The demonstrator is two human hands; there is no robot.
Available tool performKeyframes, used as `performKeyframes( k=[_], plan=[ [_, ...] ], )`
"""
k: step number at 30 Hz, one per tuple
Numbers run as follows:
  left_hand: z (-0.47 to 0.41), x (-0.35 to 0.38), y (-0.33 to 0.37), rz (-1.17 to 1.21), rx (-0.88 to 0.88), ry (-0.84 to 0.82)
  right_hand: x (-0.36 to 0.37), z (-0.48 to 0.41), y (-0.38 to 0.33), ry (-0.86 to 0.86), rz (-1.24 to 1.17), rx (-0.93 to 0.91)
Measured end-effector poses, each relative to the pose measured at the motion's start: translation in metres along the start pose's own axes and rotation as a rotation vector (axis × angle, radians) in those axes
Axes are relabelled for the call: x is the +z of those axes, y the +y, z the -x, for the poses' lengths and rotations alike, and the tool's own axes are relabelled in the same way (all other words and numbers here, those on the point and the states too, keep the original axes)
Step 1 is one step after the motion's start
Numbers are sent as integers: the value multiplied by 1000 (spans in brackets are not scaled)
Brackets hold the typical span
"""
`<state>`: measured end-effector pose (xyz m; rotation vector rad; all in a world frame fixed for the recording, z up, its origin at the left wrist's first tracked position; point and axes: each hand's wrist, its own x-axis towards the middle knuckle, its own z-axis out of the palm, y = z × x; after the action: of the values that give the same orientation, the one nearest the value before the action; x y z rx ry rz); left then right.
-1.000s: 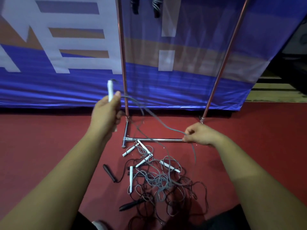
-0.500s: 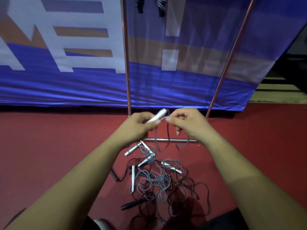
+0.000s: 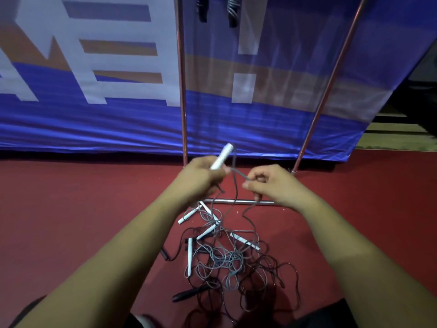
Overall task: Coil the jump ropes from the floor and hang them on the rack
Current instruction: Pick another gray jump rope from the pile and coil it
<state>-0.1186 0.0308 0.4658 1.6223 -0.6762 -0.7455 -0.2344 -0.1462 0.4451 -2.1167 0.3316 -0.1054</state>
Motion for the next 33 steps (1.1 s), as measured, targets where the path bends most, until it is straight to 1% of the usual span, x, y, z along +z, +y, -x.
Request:
performKeyframes(
  k=[2,4,5,6,7,8,9,10,11,12,14,16,17,18,19,20,21,22,23,24,25,28,29,30,31,33],
  plan=[
    [-1,-14,5,234,68,150,-11,-1,27,-79,113,77],
    [-1,-31,10,399,154,261,-23,-1,54,-44,186,175],
    [-1,-38,13,404,178,324,-29,0,67,-6,195,215],
    [-2,-45,13,312,186,396,-34,2,74,23,172,251],
    [-3,-51,11,109,186,475,-36,5,77,43,120,275],
    [-2,-56,8,-150,171,535,-36,7,78,58,60,284],
    [-1,-57,7,-350,160,556,-36,6,75,66,6,275],
    [0,-56,7,-428,154,554,-35,4,68,70,-21,249],
    [2,-51,9,-376,148,522,-32,1,58,66,-27,212],
    [5,-43,12,-257,140,453,-28,0,43,50,-27,163],
    [10,-25,16,-70,97,231,-18,-1,12,-22,-34,44],
    [14,-7,14,-94,42,-13,-7,1,-13,-56,-62,-56],
    [14,-2,9,-164,46,-92,-3,1,-19,-34,-84,-83],
    [12,1,6,-218,65,-100,-2,0,-19,3,-94,-91],
    [7,2,4,-223,84,-28,-3,-1,-15,26,-78,-80],
    [3,0,5,-152,90,87,-5,-3,-5,20,-28,-54],
    [-1,-4,8,-24,89,210,-8,-2,9,-17,48,-12],
    [-4,-10,10,95,93,306,-11,0,25,-72,113,63],
    [-6,-17,11,128,97,378,-13,3,38,-122,150,154],
    [-8,-24,7,65,104,423,-15,6,50,-143,170,231],
    [-9,-30,1,-71,108,441,-18,7,58,-136,186,264],
    [-5,-36,-11,-513,43,473,-22,3,51,-54,143,194],
    [-3,-34,-10,-584,53,471,-20,3,39,-41,94,147],
    [-1,-30,-7,-552,93,435,-17,4,25,-46,60,97],
    [1,-25,-2,-422,136,344,-13,5,11,-55,41,43],
    [5,-12,4,-138,136,80,-2,8,-13,-68,19,-72]
  ],
)
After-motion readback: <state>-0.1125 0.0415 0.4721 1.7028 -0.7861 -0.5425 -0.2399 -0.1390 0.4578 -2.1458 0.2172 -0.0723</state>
